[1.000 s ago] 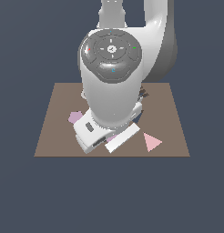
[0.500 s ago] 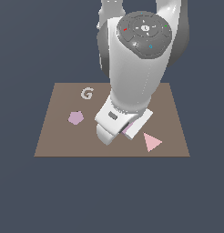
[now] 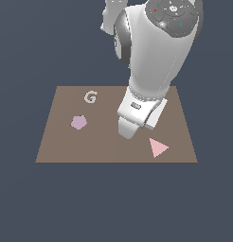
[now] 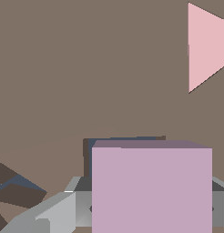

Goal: Insert a designated object into the corresponding slot on a board.

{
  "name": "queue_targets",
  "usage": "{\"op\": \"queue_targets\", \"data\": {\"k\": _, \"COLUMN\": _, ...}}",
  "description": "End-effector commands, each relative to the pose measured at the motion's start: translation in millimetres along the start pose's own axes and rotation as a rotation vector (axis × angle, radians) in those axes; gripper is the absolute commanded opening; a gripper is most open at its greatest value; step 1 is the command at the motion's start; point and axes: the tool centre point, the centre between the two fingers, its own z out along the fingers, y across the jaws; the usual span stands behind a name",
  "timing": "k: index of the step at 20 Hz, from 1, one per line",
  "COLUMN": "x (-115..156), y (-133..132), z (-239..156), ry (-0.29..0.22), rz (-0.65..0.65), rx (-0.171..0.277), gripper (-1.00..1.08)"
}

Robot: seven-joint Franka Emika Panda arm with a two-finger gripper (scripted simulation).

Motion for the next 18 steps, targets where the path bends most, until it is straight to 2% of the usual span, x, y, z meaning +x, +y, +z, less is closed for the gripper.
{"op": "queue_targets", "data": {"k": 1, "x": 0, "y": -6, "z": -1, "ry": 0.0, "rz": -0.025, "rx": -0.001, "gripper": -1.0}}
{"op": "queue_targets", "data": {"k": 15, "x": -1, "y": -10, "z": 9, "ry": -0.001, "rz": -0.037, "rx": 0.0, "gripper": -1.0}}
{"op": "queue_targets", "data": {"k": 16, "x": -1, "y": -10, "z": 9, "ry": -0.001, "rz": -0.037, "rx": 0.0, "gripper": 1.0}}
{"op": "queue_targets", "data": {"k": 18, "x": -1, "y": -10, "z": 9, "ry": -0.001, "rz": -0.037, "rx": 0.0, "gripper": 1.0}}
